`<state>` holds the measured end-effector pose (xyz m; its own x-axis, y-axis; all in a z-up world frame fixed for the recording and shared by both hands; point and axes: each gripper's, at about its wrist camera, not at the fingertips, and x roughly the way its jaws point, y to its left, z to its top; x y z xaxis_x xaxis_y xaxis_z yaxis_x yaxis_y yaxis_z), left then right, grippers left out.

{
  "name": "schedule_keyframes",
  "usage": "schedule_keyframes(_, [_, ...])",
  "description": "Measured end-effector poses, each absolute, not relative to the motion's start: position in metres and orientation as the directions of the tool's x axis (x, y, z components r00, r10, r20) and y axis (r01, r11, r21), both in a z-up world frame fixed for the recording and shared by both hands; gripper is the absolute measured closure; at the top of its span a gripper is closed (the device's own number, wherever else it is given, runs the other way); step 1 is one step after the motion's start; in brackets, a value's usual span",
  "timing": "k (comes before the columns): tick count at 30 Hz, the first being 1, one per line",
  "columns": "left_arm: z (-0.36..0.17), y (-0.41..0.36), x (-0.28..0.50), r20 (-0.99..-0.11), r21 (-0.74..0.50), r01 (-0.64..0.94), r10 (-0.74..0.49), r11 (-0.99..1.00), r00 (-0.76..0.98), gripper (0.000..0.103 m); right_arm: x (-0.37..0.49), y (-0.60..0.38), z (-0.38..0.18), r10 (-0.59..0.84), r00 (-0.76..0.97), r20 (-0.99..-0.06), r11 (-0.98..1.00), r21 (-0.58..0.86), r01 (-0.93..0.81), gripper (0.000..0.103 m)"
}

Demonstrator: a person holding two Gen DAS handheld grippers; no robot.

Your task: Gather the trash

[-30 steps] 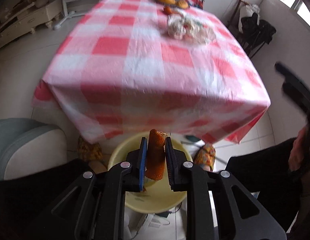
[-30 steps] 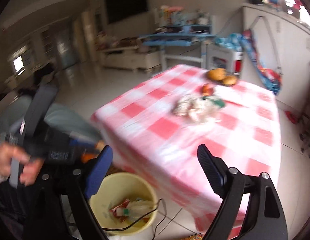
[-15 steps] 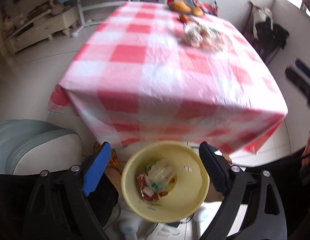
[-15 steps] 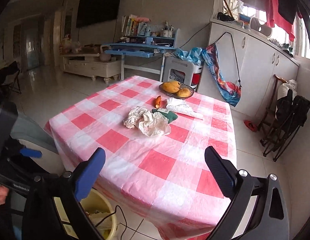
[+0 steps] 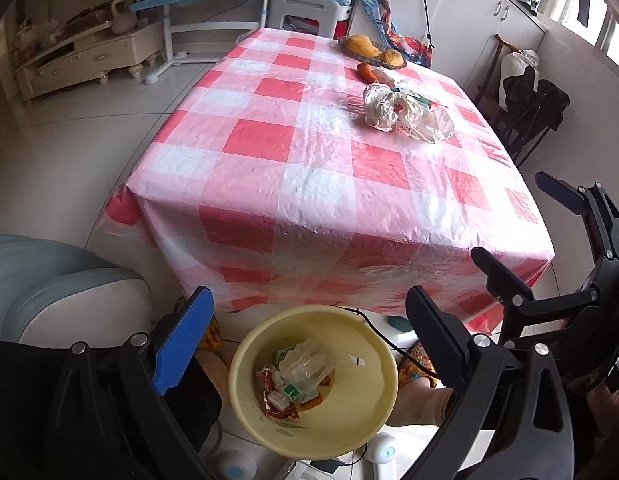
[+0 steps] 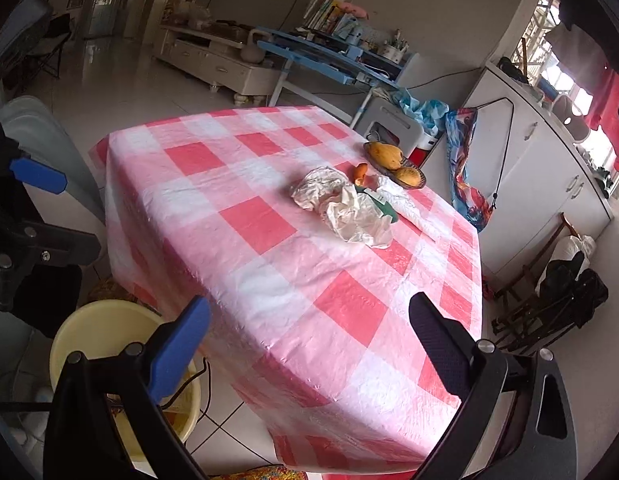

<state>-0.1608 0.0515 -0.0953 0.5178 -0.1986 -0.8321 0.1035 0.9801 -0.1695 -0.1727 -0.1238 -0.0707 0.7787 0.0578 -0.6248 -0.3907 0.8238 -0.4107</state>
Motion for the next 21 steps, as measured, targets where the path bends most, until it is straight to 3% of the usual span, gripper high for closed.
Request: schedule_keyframes(21, [-0.1, 0.044, -0.161, -0.838, -0.153, 0.136, -0.202, 0.979, 0.507, 0.009, -0.179, -0.111, -0.076, 0.061, 0.773, -0.632, 0.79, -0.443, -0.424, 0.008])
